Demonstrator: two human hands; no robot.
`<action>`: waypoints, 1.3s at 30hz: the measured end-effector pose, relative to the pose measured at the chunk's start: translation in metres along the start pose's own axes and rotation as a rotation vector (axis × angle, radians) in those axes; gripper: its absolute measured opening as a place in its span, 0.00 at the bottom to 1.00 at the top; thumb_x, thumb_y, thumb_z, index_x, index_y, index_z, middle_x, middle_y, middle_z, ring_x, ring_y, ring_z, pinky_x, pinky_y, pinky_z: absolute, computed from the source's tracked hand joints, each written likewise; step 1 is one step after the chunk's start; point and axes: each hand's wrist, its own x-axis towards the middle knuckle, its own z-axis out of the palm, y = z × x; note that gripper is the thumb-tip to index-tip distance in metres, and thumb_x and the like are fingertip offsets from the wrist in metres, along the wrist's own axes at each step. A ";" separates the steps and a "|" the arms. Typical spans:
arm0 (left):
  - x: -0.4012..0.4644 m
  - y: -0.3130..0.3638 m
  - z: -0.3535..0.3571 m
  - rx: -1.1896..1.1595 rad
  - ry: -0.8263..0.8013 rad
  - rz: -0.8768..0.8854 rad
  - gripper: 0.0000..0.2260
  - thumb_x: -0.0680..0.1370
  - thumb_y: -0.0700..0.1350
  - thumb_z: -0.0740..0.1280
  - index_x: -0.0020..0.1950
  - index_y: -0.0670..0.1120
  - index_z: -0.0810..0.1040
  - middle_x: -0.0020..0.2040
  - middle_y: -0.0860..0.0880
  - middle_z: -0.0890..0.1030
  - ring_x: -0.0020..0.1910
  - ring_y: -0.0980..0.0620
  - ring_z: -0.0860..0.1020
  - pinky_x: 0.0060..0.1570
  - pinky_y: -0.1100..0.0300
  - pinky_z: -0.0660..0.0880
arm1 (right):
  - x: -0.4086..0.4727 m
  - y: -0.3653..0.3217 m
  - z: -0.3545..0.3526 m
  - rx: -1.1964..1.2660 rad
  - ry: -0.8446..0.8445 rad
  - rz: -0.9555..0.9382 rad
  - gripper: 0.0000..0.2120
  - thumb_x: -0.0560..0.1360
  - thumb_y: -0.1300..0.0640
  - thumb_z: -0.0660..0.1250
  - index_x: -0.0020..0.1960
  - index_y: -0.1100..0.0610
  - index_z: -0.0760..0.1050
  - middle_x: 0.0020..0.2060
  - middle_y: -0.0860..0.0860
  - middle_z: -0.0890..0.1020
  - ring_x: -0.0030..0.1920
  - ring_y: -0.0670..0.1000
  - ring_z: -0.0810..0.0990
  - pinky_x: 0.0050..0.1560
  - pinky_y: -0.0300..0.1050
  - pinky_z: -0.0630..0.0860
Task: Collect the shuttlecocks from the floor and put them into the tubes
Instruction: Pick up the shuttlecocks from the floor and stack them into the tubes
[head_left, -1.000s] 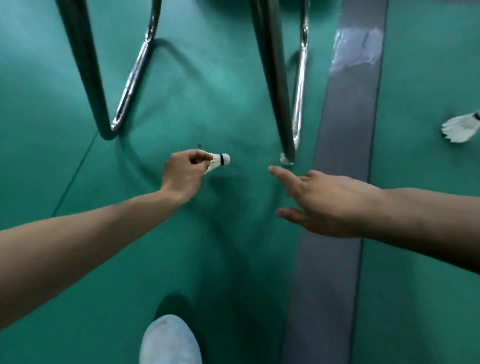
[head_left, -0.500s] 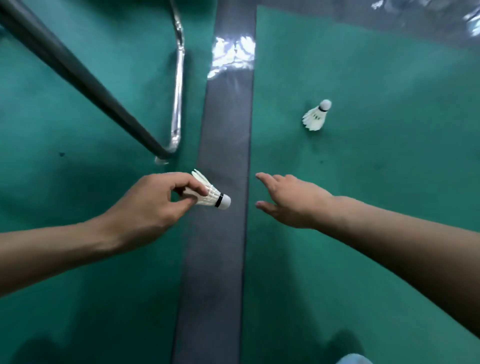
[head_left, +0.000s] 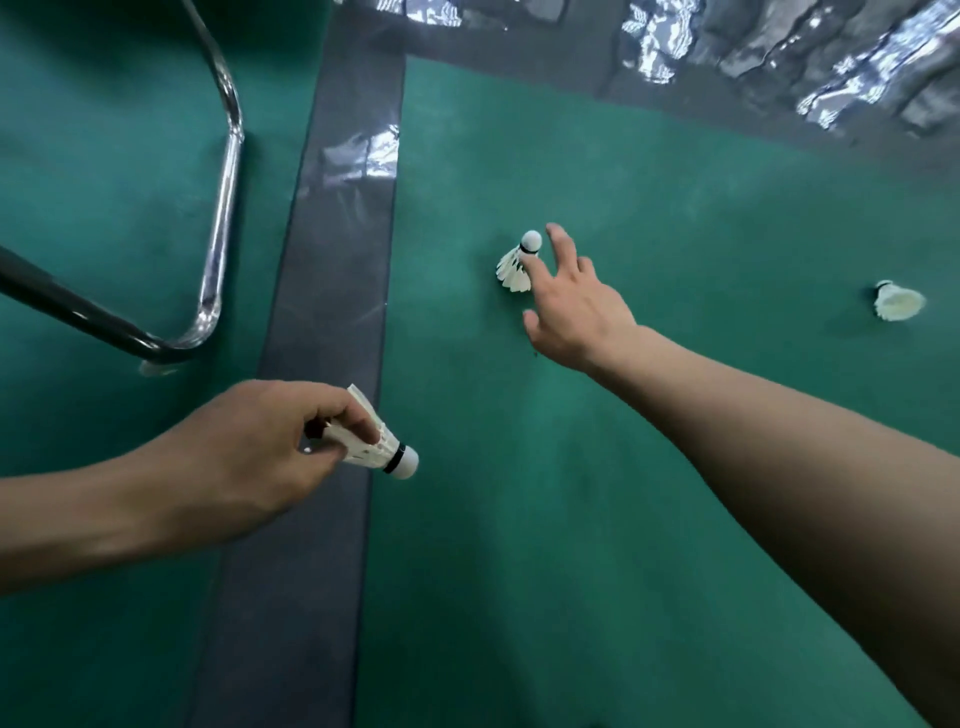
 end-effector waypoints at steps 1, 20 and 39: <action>0.001 0.001 -0.001 0.018 0.001 0.009 0.19 0.74 0.34 0.73 0.42 0.61 0.82 0.33 0.72 0.76 0.29 0.68 0.74 0.29 0.78 0.66 | 0.015 0.000 -0.002 0.007 0.035 0.019 0.25 0.79 0.56 0.63 0.74 0.56 0.62 0.81 0.58 0.46 0.68 0.65 0.67 0.49 0.56 0.73; 0.036 0.026 0.015 0.077 -0.103 -0.012 0.16 0.77 0.40 0.69 0.49 0.64 0.81 0.40 0.61 0.81 0.29 0.54 0.76 0.28 0.60 0.73 | -0.017 0.043 0.049 0.047 0.204 0.106 0.19 0.81 0.45 0.61 0.65 0.55 0.72 0.53 0.56 0.82 0.52 0.62 0.79 0.41 0.52 0.72; 0.079 0.041 0.026 0.165 -0.111 -0.071 0.04 0.74 0.55 0.75 0.46 0.57 0.83 0.37 0.59 0.80 0.37 0.62 0.78 0.34 0.65 0.70 | 0.027 0.063 0.057 0.537 -0.071 0.548 0.09 0.75 0.56 0.72 0.47 0.59 0.74 0.43 0.55 0.78 0.44 0.58 0.77 0.31 0.45 0.64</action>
